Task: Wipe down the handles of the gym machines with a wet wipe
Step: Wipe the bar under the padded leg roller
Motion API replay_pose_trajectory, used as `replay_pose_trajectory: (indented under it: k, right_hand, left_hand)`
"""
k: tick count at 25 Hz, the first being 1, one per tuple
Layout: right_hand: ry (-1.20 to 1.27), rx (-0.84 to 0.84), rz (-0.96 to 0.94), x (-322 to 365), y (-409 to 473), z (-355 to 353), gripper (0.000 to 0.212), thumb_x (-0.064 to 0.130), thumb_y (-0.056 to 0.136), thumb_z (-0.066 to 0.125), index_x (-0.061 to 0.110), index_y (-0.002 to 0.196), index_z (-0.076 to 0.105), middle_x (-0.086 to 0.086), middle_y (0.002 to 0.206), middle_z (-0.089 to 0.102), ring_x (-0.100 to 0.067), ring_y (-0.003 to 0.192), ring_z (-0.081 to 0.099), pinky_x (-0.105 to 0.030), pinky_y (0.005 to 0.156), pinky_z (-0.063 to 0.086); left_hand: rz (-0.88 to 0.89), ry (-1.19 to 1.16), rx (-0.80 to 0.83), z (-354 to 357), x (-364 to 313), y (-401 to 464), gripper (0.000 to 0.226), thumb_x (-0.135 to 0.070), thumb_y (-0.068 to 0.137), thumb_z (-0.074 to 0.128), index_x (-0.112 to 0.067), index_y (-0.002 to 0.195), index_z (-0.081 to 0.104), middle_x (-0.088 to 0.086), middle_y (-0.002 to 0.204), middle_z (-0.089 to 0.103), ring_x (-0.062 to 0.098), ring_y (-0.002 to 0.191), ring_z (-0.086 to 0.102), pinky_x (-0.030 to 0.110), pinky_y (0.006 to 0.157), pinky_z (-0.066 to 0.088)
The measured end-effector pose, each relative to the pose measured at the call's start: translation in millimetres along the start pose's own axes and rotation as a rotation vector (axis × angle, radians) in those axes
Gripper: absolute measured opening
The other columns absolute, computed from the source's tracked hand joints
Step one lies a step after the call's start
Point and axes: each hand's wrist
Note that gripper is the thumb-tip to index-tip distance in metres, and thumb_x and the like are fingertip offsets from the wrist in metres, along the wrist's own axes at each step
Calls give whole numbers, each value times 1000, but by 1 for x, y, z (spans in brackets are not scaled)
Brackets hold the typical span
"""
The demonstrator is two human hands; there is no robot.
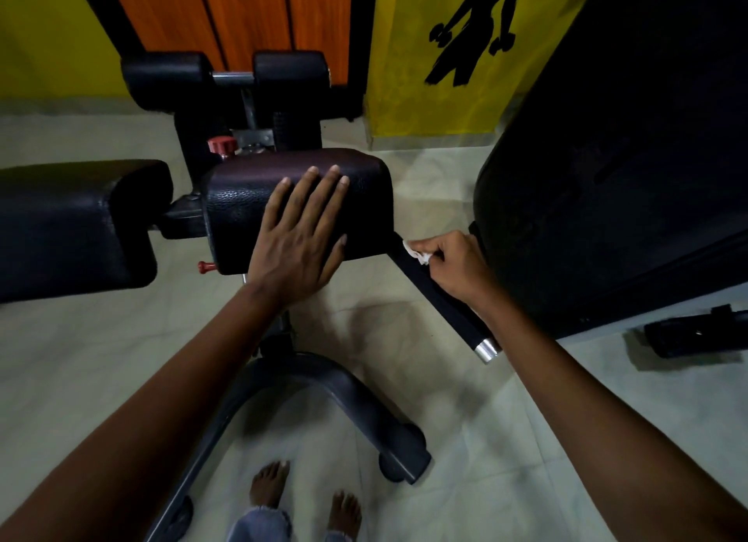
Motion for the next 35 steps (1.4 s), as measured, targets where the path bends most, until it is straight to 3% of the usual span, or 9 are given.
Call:
replay_pose_trajectory:
  k: [2, 8, 12, 15, 20, 22, 25, 31, 35]
  right_hand:
    - [-26, -1, -8, 6, 15, 7, 39, -6, 81, 46, 9, 109, 68, -10, 112, 67, -20, 107, 62, -11, 84, 43]
    - [-34, 6, -14, 14, 35, 13, 35, -6, 81, 48, 8, 102, 72, -11, 100, 72, -23, 96, 65, -8, 68, 37]
    - [12, -34, -11, 15, 26, -2, 32, 0, 80, 50, 14, 94, 74, -6, 93, 74, -21, 89, 67, -31, 79, 54]
    - [99, -66, 4, 17, 19, -20, 30, -7, 77, 51, 8, 88, 75, -9, 87, 74, -22, 84, 69, -43, 79, 57]
    - [39, -105, 30, 50, 4, -71, 14, 11, 80, 64, 8, 85, 77, -3, 87, 74, -11, 83, 66, -23, 77, 51]
    - [13, -102, -7, 65, -1, -86, 12, 20, 80, 68, 12, 76, 76, -2, 81, 73, -10, 78, 66, -25, 72, 51]
    - [-25, -145, -67, 90, -6, -114, 10, 14, 81, 65, 8, 82, 74, -10, 86, 72, -19, 81, 67, -29, 72, 54]
    - [-103, -181, -118, 153, -21, -172, 16, 14, 84, 62, 6, 95, 71, -16, 97, 68, -26, 89, 63, -26, 67, 45]
    - [-132, -208, -207, 200, -31, -193, 14, 10, 82, 60, 6, 89, 72, -15, 92, 69, -23, 80, 61, -27, 62, 43]
  left_hand:
    - [0, -3, -5, 1, 0, 0, 64, -43, 98, 27, -8, 150, 16, 12, 157, 16, 28, 146, 13, 45, 119, 9]
    - [7, -21, 11, 1, 1, 0, 65, -44, 97, 29, -8, 150, 17, 12, 157, 16, 28, 146, 14, 45, 119, 9]
    - [0, -41, 43, -4, 0, 1, 66, -44, 97, 30, -8, 150, 16, 11, 157, 16, 27, 146, 12, 45, 119, 8]
    - [-4, -88, 102, -11, 1, 2, 66, -43, 95, 32, -9, 150, 18, 11, 157, 19, 27, 145, 14, 45, 118, 10]
    - [-34, -297, 240, -49, 8, 17, 63, -40, 92, 40, -13, 147, 29, 9, 153, 30, 27, 143, 24, 41, 117, 12]
    - [-28, -382, 314, -69, 14, 27, 60, -34, 91, 53, -13, 145, 34, 9, 148, 38, 27, 137, 33, 39, 113, 24]
    - [-29, -478, 336, -119, 26, 41, 56, -28, 88, 60, -13, 139, 42, 8, 139, 47, 25, 127, 43, 35, 103, 38]
    - [-66, -674, 323, -220, 49, 54, 35, -19, 90, 61, -10, 123, 57, 4, 122, 59, 5, 105, 52, 4, 81, 37]
    - [-120, -760, 273, -263, 70, 43, 32, -19, 90, 62, -14, 121, 58, -1, 120, 59, 4, 107, 53, 11, 85, 42]
Point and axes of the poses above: each hand's wrist, its own y-axis towards the middle knuckle, its own z-axis out of the palm, x = y × z
